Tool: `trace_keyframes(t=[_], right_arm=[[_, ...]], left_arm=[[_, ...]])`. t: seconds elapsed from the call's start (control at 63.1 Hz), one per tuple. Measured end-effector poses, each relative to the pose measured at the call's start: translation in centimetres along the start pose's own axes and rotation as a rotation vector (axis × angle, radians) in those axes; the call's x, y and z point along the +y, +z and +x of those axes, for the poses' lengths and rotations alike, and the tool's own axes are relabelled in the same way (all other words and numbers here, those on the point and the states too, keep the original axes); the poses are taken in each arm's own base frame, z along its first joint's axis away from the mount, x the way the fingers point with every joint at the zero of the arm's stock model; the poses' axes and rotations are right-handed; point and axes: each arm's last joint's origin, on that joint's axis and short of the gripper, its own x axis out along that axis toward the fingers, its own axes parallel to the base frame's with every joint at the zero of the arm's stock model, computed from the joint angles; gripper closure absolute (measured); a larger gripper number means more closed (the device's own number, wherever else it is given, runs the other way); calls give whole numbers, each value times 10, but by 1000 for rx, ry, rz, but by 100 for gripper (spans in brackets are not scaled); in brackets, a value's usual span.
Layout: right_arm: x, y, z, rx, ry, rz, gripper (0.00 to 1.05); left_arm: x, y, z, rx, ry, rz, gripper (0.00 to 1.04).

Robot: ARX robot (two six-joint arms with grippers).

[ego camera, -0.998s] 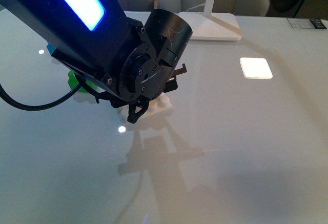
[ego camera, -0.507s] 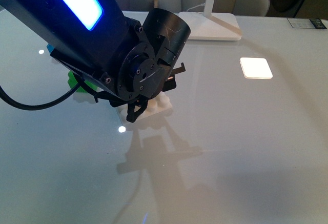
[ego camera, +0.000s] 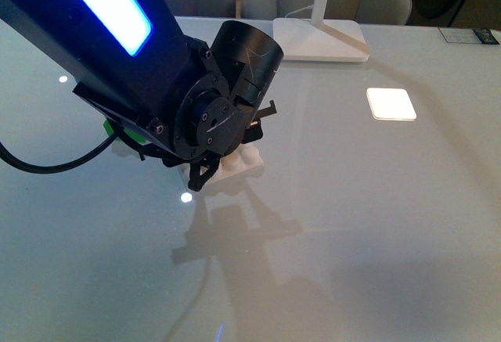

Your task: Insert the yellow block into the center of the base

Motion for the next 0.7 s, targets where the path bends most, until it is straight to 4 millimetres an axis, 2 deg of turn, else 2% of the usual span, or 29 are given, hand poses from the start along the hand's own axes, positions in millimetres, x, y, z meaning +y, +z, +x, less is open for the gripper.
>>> trace_keyframes(t=[0.697], right_arm=[[0, 0, 0, 0, 0, 0, 9]], left_arm=[[-7, -10, 5, -4, 27, 55, 43]])
